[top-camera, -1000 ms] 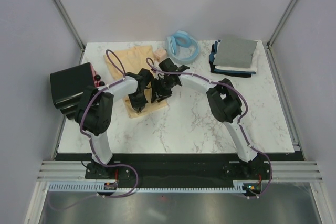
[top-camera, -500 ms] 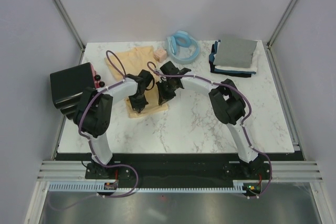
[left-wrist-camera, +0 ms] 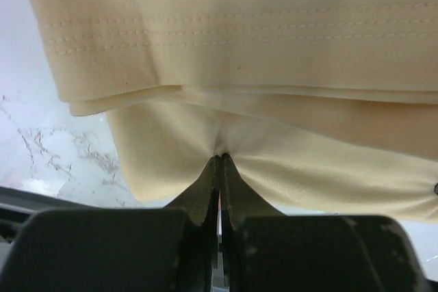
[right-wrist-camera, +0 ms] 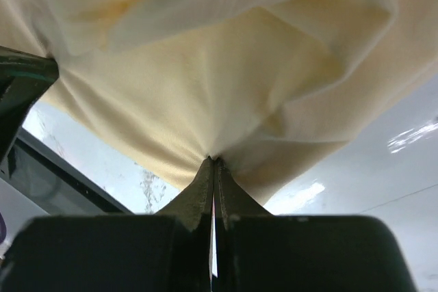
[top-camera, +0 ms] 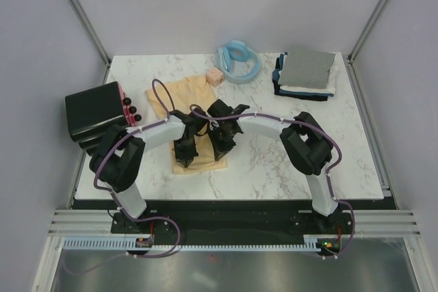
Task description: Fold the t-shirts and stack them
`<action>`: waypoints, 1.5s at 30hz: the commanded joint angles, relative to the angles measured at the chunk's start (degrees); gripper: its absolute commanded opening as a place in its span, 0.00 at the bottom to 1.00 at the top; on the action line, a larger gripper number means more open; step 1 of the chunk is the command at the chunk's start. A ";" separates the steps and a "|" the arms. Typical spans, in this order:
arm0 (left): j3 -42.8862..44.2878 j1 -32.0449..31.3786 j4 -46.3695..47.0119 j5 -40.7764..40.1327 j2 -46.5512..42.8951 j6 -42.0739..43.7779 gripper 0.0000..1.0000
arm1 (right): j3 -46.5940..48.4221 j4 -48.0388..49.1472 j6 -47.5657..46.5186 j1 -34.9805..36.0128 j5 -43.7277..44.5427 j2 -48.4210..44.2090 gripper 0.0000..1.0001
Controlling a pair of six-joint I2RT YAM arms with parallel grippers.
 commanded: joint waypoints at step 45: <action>-8.78 -1.26 -11.91 -2.64 -29.03 -8.64 0.11 | 0.49 1.20 1.01 5.92 -0.37 -11.05 0.38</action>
